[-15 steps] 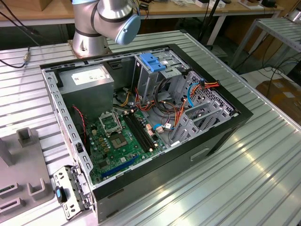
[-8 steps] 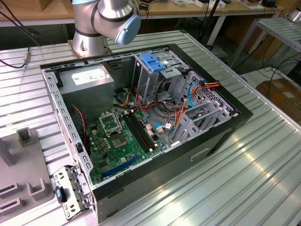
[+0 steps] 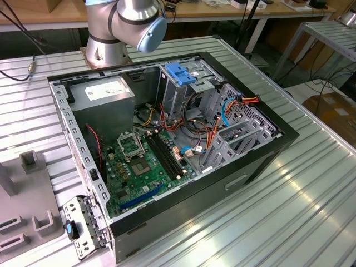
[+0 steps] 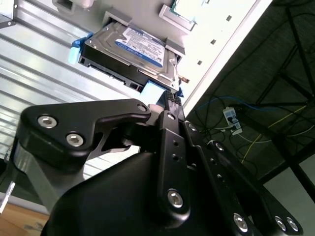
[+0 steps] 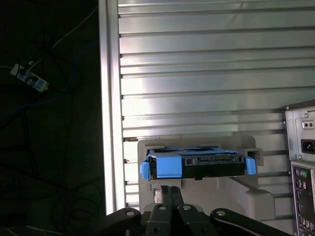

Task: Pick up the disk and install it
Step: 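Pick up the disk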

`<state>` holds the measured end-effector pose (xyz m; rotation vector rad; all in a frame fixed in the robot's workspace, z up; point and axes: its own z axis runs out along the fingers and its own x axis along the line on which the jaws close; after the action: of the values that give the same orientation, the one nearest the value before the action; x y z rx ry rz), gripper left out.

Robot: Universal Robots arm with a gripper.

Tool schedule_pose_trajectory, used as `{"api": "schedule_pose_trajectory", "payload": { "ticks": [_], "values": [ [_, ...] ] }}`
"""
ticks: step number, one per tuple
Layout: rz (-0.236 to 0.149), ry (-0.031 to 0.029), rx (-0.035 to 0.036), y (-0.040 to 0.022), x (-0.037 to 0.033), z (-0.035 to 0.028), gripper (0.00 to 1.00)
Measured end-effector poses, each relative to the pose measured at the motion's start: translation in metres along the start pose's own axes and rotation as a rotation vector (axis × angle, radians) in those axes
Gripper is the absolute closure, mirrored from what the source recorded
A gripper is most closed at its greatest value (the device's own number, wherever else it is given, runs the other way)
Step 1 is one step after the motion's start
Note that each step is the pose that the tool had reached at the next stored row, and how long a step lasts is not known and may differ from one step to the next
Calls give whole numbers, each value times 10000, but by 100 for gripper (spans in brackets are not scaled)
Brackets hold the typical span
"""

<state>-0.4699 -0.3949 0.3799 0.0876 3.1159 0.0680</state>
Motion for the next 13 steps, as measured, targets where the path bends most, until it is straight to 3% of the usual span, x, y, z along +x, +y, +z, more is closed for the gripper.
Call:
{"api": "schedule_pose_trajectory", "payload": {
  "ticks": [13],
  "values": [
    [0, 0, 0, 1, -27, 1, 89]
  ]
}}
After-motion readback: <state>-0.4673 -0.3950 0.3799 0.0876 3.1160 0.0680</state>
